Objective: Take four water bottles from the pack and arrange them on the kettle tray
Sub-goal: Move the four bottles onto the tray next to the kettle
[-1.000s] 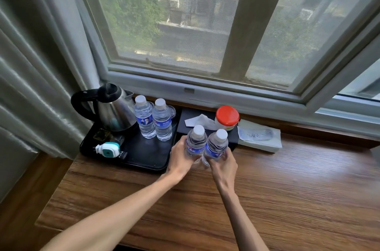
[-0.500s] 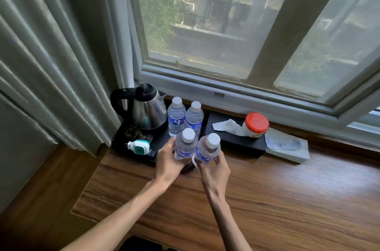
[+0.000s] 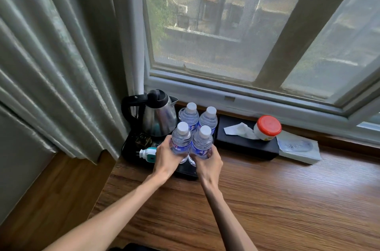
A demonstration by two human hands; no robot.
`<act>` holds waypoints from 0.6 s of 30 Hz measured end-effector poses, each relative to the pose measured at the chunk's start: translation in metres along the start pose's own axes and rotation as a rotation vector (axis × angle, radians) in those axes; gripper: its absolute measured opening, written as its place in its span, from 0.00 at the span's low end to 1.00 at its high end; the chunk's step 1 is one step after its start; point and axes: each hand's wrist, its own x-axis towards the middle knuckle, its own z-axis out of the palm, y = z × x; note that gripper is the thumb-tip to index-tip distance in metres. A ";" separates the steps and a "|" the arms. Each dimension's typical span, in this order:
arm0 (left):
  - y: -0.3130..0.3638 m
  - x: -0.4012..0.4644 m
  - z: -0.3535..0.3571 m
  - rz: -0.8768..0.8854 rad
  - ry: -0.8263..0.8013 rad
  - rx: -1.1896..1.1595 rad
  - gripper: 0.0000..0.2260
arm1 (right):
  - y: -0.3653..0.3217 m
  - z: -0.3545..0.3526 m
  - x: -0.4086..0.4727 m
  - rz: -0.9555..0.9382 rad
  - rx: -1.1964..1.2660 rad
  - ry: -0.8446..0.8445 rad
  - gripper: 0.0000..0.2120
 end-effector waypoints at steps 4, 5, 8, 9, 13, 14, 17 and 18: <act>-0.003 0.006 0.007 -0.017 -0.004 0.025 0.24 | 0.004 0.005 0.001 0.027 0.018 0.034 0.22; -0.004 0.008 0.008 -0.019 -0.002 0.025 0.24 | 0.004 0.006 0.001 0.031 0.022 0.042 0.22; -0.006 0.012 0.011 -0.026 0.005 0.031 0.23 | 0.006 0.010 0.002 0.016 0.012 0.070 0.24; -0.007 0.015 0.011 -0.030 0.009 0.035 0.23 | 0.007 0.012 0.004 0.008 0.004 0.078 0.25; -0.004 0.018 0.013 -0.032 0.016 0.044 0.23 | 0.010 0.016 0.008 -0.009 -0.030 0.093 0.24; -0.004 0.018 0.013 -0.032 0.016 0.048 0.24 | 0.010 0.017 0.009 -0.009 -0.031 0.095 0.24; -0.003 0.018 0.014 -0.032 0.016 0.047 0.25 | 0.012 0.017 0.010 -0.011 -0.030 0.101 0.25; -0.002 0.017 0.014 -0.036 0.016 0.042 0.25 | 0.012 0.017 0.010 -0.016 -0.040 0.099 0.25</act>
